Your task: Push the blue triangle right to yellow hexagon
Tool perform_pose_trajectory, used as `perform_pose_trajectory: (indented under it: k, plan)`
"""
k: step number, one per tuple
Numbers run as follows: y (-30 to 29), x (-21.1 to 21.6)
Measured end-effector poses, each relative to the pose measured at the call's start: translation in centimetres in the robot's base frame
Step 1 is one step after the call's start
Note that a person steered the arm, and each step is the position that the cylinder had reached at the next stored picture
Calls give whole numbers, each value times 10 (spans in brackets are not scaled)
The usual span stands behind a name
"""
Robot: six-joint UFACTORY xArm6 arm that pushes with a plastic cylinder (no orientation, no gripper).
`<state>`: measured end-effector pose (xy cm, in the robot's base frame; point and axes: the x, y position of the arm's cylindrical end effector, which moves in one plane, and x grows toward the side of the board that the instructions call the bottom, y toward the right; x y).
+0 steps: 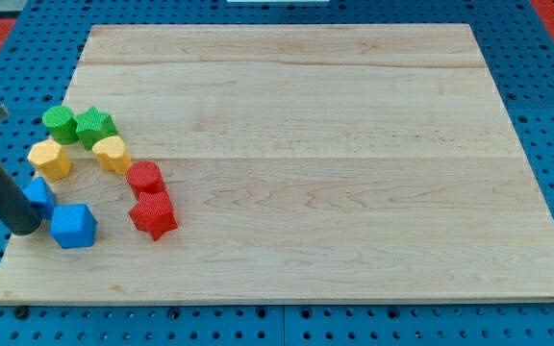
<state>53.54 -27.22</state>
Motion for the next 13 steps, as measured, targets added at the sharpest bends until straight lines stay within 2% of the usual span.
perform_pose_trajectory:
  k: [1,2,3,4,6,8,9,10,11,12,13]
  plan:
    - [-1,-9]
    - [-8,20]
    - [15,83]
    - [29,82]
    - [166,80]
    - [216,63]
    - [268,61]
    - [310,37]
    - [317,-38]
    - [234,-132]
    - [111,-221]
